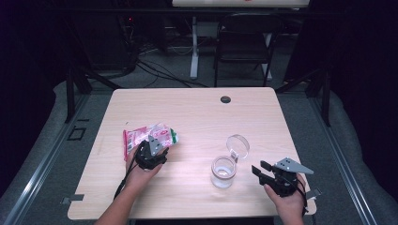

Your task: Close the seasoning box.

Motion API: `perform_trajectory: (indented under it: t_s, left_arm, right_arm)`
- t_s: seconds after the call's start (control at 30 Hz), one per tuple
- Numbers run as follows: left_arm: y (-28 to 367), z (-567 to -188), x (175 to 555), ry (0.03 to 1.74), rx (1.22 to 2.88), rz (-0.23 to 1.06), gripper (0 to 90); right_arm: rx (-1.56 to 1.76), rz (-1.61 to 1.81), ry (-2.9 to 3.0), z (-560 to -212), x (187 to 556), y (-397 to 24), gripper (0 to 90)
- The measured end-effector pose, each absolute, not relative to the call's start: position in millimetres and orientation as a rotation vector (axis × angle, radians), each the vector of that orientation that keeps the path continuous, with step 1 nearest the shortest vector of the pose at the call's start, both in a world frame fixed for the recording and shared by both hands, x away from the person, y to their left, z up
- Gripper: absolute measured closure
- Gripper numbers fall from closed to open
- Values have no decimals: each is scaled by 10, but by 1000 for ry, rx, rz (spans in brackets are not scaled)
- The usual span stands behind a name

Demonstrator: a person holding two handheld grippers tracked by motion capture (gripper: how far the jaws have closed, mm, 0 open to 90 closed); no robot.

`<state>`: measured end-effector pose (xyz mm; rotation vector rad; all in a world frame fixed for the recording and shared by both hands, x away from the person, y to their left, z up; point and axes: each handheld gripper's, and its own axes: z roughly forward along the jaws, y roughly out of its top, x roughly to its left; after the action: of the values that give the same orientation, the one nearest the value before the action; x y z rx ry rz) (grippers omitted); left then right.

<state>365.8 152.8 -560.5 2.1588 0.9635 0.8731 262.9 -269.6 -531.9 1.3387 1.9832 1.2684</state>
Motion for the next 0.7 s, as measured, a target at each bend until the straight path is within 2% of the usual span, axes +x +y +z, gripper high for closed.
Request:
perform_trajectory:
  t_s: [0.1, 0.2, 0.37, 0.7]
  left_arm:
    - [1506, -5658, 3701, 965, 2188, 919, 444]
    - [1519, -5661, 3722, 966, 2182, 913, 504]
    - [1547, -5629, 3737, 975, 2157, 886, 687]
    - [1611, -5565, 3783, 1007, 2140, 858, 836]
  right_arm:
    - [1351, 1271, 1972, -5326, 2604, -2711, 553]
    - [1353, 1265, 1970, -5332, 2586, -2721, 551]
    - [1364, 1266, 1967, -5343, 2572, -2735, 551]
    - [1365, 1269, 1972, -5352, 2574, -2729, 550]
